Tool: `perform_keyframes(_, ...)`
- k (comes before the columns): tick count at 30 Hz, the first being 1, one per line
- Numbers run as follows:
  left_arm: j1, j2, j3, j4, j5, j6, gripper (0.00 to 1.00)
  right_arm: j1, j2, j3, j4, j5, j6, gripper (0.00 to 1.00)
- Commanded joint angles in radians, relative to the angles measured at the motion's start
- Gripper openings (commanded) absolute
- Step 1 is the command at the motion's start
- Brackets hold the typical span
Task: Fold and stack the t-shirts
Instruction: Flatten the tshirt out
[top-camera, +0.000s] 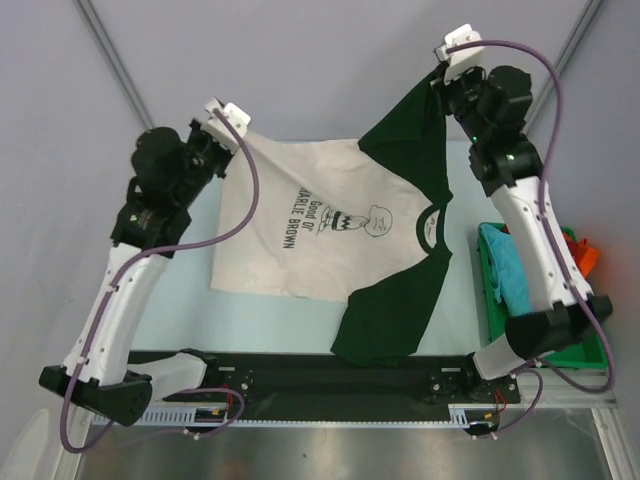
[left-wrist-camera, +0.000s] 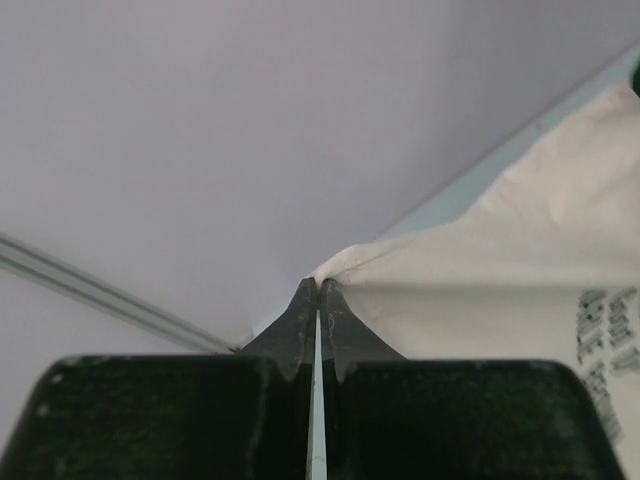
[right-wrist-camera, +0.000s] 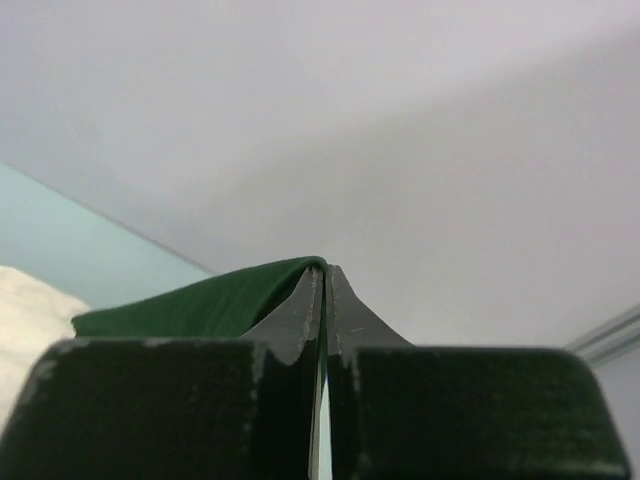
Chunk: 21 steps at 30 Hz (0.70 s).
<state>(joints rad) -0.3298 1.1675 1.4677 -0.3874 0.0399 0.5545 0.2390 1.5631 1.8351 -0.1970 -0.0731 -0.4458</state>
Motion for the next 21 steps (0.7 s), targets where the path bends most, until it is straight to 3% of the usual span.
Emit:
perform_keyframes(1, 0.002, -0.029, 0.236, -0.023, 0.009, 0.031, 0.0, 0.051, -0.17, 0.104, -0.013, 0.05, -0.007, 0.0)
perform_keyframes(5, -0.017, -0.057, 0.388, -0.085, 0.006, 0.053, 0.01, 0.104, -0.264, 0.19, -0.071, 0.102, -0.06, 0.0)
perform_keyframes(7, -0.032, -0.077, 0.44, -0.119, 0.021, 0.065, 0.0, 0.067, -0.296, 0.248, -0.1, 0.087, -0.007, 0.0)
perform_keyframes(9, -0.037, -0.12, 0.453, -0.126, 0.037, 0.068, 0.01, -0.009, -0.328, 0.294, -0.151, 0.049, 0.022, 0.0)
perform_keyframes(12, -0.035, -0.182, 0.465, -0.143, 0.054, 0.077, 0.01, -0.015, -0.376, 0.358, -0.202, 0.039, -0.02, 0.0)
perform_keyframes(21, 0.0, -0.304, 0.546, -0.139, 0.123, 0.067, 0.0, -0.095, -0.54, 0.405, -0.176, -0.056, 0.051, 0.0)
